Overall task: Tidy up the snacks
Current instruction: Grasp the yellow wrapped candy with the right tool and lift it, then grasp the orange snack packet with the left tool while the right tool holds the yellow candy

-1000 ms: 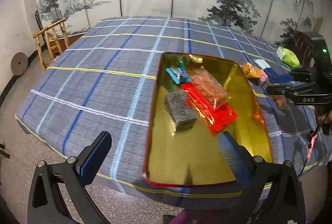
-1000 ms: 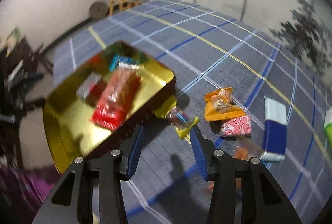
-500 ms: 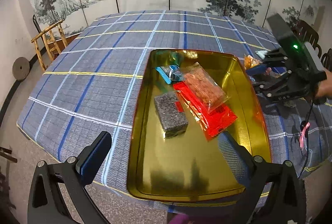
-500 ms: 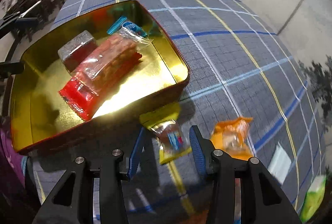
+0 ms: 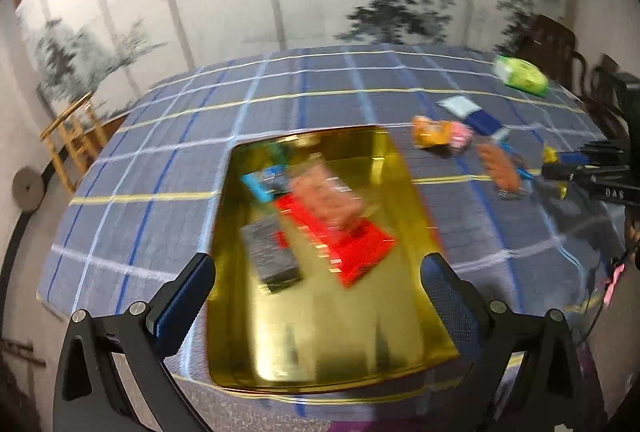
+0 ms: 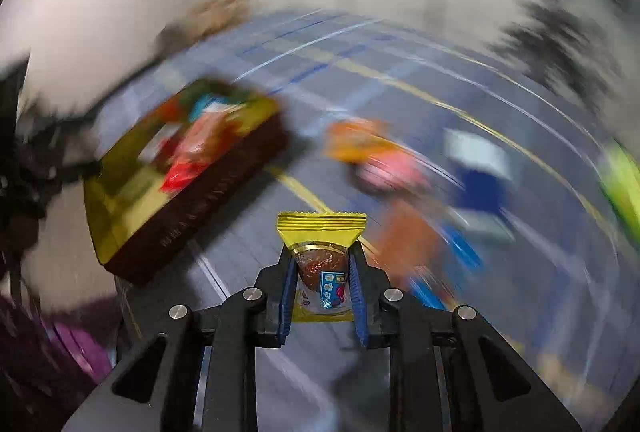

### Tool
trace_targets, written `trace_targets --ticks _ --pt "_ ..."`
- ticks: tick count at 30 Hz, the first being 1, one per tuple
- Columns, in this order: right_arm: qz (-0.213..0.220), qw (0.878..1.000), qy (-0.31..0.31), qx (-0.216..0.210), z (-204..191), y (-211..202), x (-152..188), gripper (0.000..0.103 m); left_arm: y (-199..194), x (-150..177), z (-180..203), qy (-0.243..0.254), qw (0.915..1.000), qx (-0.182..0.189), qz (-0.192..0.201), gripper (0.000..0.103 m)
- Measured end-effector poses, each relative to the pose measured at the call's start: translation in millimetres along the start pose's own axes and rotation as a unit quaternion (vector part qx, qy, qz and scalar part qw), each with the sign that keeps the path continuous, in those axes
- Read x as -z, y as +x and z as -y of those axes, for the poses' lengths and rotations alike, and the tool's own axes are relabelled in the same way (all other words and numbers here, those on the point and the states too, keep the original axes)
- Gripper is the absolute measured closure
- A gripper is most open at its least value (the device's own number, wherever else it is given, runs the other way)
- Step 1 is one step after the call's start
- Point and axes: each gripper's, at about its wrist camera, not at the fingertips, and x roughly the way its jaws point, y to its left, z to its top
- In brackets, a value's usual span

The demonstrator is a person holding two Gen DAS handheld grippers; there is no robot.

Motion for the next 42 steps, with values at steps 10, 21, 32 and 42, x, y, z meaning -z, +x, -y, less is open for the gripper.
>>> trace_targets --ticks 10,21,32,42 --pt "0.010 0.970 0.184 0.158 136.0 -53.7 92.3 0.078 10.1 -48.2 76.5 0.036 0.9905 0.129 -0.030 0.002" --pt "0.032 0.968 0.206 0.139 158.1 -33.1 99.2 0.078 69.8 -110.4 101.7 0.098 0.9899 0.094 -0.042 0.002" --pt "0.041 0.970 0.206 0.120 154.5 -25.9 102.0 0.078 175.1 -153.1 99.5 0.189 0.9605 0.150 -0.139 0.012" --pt "0.042 0.970 0.207 0.121 154.1 -24.8 102.1 0.077 224.7 -168.4 87.1 0.179 0.9485 0.183 -0.186 0.012"
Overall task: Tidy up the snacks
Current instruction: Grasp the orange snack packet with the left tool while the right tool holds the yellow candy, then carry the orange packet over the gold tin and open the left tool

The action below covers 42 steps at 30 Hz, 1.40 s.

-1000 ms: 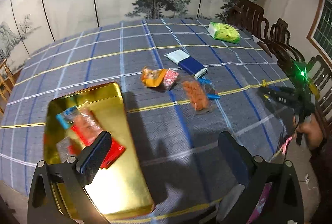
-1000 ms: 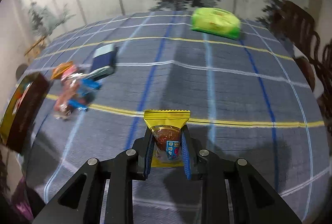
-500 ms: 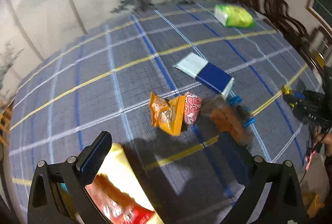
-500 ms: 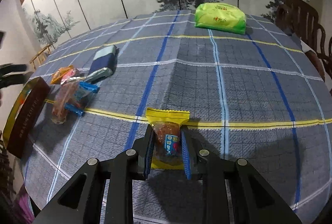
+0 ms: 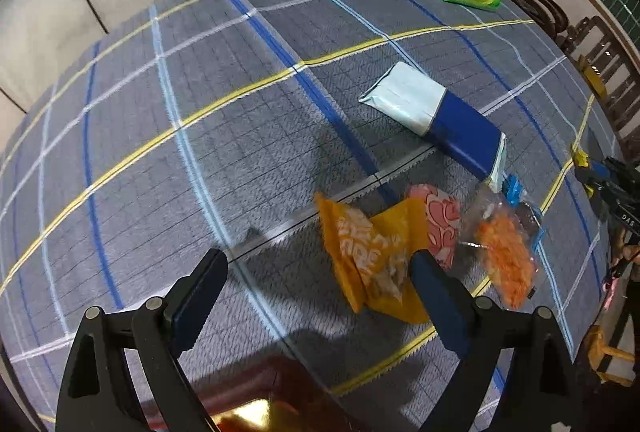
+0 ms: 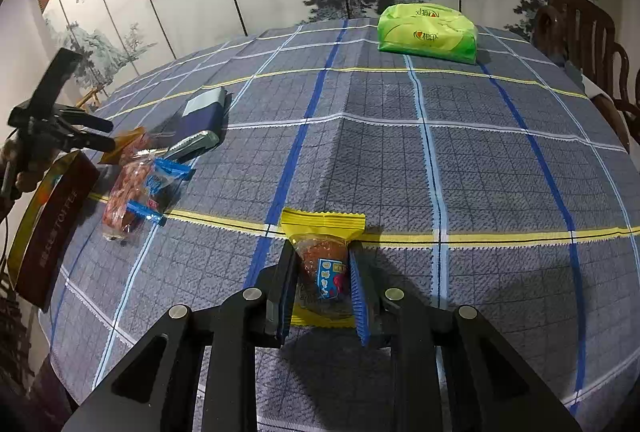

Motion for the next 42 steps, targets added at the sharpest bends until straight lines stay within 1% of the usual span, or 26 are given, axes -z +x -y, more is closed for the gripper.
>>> trace_targets --ticks 3,4,5,6,7,8,9,10,11,13,14,15,17,20,22,23,25,28,33,35,38,42 --pt "0.000 1.000 0.002 0.001 -0.6 0.1 0.0 0.077 6.9 -6.4 1.8 0.011 0.9999 0.009 -0.009 0.012" --pt "0.001 1.000 0.002 0.001 -0.3 0.2 -0.7 0.077 9.5 -8.4 1.5 0.012 0.9997 0.017 -0.012 0.012" --pt "0.001 1.000 0.002 0.001 -0.8 0.4 -0.6 0.077 10.5 -9.7 0.3 0.008 0.9995 0.026 -0.013 0.015" --pt "0.001 1.000 0.002 0.002 -1.0 0.5 -0.6 0.077 12.5 -10.8 -3.4 -0.001 0.9988 0.046 -0.015 0.018" --pt "0.001 1.000 0.001 0.001 -0.4 0.3 -0.6 0.077 14.3 -11.2 -9.3 -0.017 0.9967 0.077 -0.018 0.030" --pt "0.001 1.000 0.001 0.002 -0.8 0.4 -0.7 0.077 15.7 -10.8 -14.7 -0.035 0.9938 0.104 -0.019 0.052" --pt "0.001 1.000 0.001 0.002 -0.8 0.4 -1.0 0.077 15.4 -9.2 -23.5 -0.065 0.9901 0.124 -0.013 0.058" --pt "0.001 1.000 0.001 0.002 -1.0 0.6 -1.1 0.077 15.8 -7.9 -28.8 -0.079 0.9888 0.126 -0.013 0.067" --pt "0.001 1.000 0.001 0.002 -1.2 0.8 -1.2 0.077 15.3 -4.4 -34.0 -0.094 0.9865 0.133 -0.005 0.068" --pt "0.001 1.000 0.001 0.001 -1.1 1.0 -1.0 0.077 13.4 3.0 -37.8 -0.123 0.9831 0.135 0.003 0.070" --pt "0.001 1.000 0.001 0.001 -1.1 0.7 -0.9 0.077 9.7 9.5 -35.7 -0.139 0.9814 0.131 0.008 0.071" --pt "0.001 1.000 0.001 0.002 -1.1 0.7 -0.8 0.077 4.0 15.1 -32.2 -0.146 0.9804 0.131 0.017 0.071" --pt "0.001 1.000 0.001 0.002 -1.4 0.8 -0.6 0.077 -13.8 27.0 -20.5 -0.159 0.9777 0.130 0.045 0.071" --pt "0.001 1.000 0.000 0.005 -1.8 1.4 -1.5 0.077 -48.0 44.6 7.5 -0.165 0.9767 0.105 0.088 0.071" --pt "0.002 1.000 0.000 0.007 -2.0 1.8 -2.7 0.077 -64.6 56.0 25.3 -0.172 0.9732 0.110 0.105 0.071" --pt "0.002 1.000 0.000 0.009 -2.1 2.2 -2.9 0.077 -72.8 63.4 35.1 -0.174 0.9724 0.107 0.114 0.071" --pt "0.003 1.000 -0.004 0.015 -3.9 2.9 -3.2 0.077 -86.2 78.6 51.3 -0.171 0.9726 0.092 0.127 0.071" --pt "0.004 1.000 -0.011 0.023 -6.9 4.5 -3.9 0.077 -104.5 104.3 74.1 -0.168 0.9724 0.059 0.151 0.071" --pt "0.004 1.000 -0.009 0.027 -6.3 5.9 -4.1 0.077 -120.4 137.7 92.3 -0.172 0.9703 0.025 0.168 0.071" --pt "0.004 1.000 -0.008 0.027 -6.0 6.3 -4.2 0.077 -126.0 152.2 93.7 -0.176 0.9693 0.017 0.171 0.071" --pt "0.005 0.999 -0.009 0.030 -6.7 6.6 -4.0 0.077 -130.7 168.0 93.7 -0.178 0.9684 -0.005 0.174 0.071" --pt "0.005 0.999 -0.010 0.034 -7.0 7.5 -4.0 0.077 -137.1 190.9 87.2 -0.186 0.9650 -0.039 0.181 0.071"
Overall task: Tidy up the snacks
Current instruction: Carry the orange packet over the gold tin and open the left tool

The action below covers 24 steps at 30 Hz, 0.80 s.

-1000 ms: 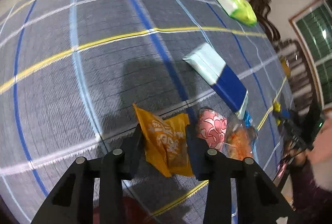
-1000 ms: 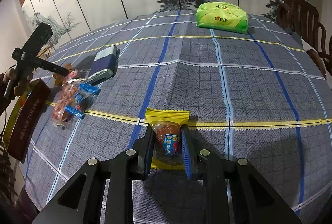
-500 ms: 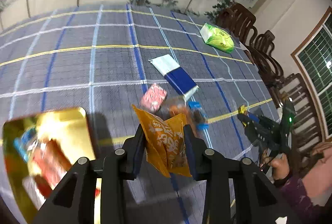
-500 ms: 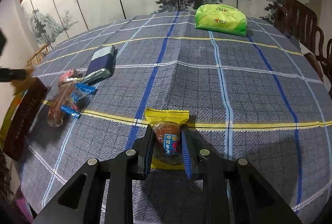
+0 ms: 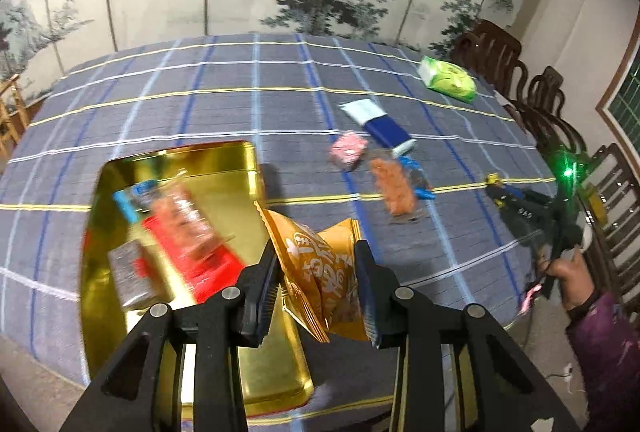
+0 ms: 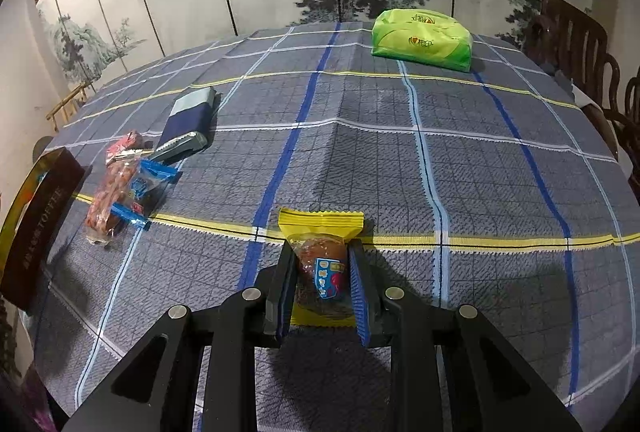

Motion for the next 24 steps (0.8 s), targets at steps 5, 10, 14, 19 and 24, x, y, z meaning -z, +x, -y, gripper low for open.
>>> trace_targets --ticks 5,10,14,19,24 --pt "-0.001 1.000 -0.003 0.007 -2.0 1.6 -0.7 0.077 -7.5 13.8 -20.1 -0.006 0.9994 -0.033 0.011 0.071" --pt "-0.003 1.000 -0.010 0.021 -6.1 2.1 -0.4 0.077 -7.9 26.7 -38.0 -0.016 0.9987 -0.047 0.007 0.071" --pt "-0.002 1.000 -0.004 0.019 -3.6 1.5 0.1 0.077 -7.2 35.7 -51.8 -0.023 0.9982 -0.055 0.002 0.071" --pt "-0.002 1.000 -0.006 0.022 -4.4 1.6 0.0 0.077 -6.0 43.7 -68.7 -0.037 0.9972 -0.065 0.000 0.071" --pt "-0.002 1.000 -0.008 0.024 -4.7 1.7 0.0 0.077 -4.4 52.2 -88.6 -0.057 0.9955 -0.075 -0.007 0.071"
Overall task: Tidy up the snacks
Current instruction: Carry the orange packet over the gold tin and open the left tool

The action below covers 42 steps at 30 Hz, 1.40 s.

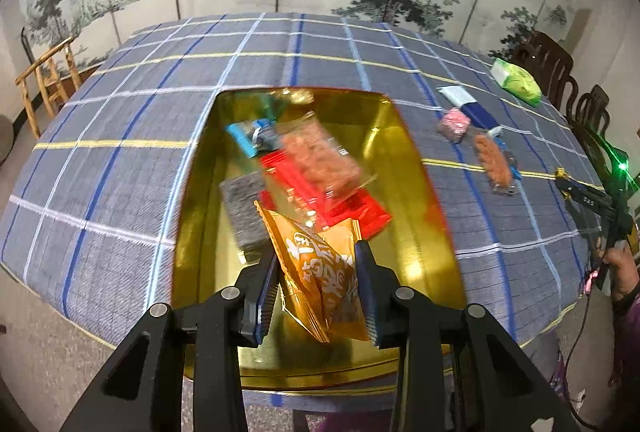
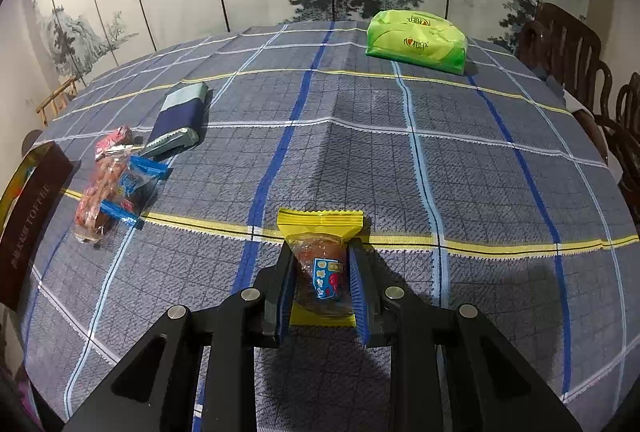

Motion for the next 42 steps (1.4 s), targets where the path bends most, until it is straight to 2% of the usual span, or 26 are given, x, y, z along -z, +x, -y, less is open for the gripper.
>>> trace_targets --ticks 7,24,42 --pt "0.000 1.000 0.001 -0.001 -1.0 0.0 -0.2 0.077 6.7 9.1 -19.2 -0.015 0.9997 -0.012 -0.013 0.070" --pt "0.000 1.000 0.000 0.000 -1.4 -0.1 -0.3 0.077 23.5 13.8 -24.6 -0.024 0.9990 -0.011 -0.035 0.070" --pt "0.000 1.000 0.000 0.000 -1.2 -0.1 -0.4 0.077 20.8 13.6 -24.3 -0.020 0.9994 -0.020 -0.018 0.064"
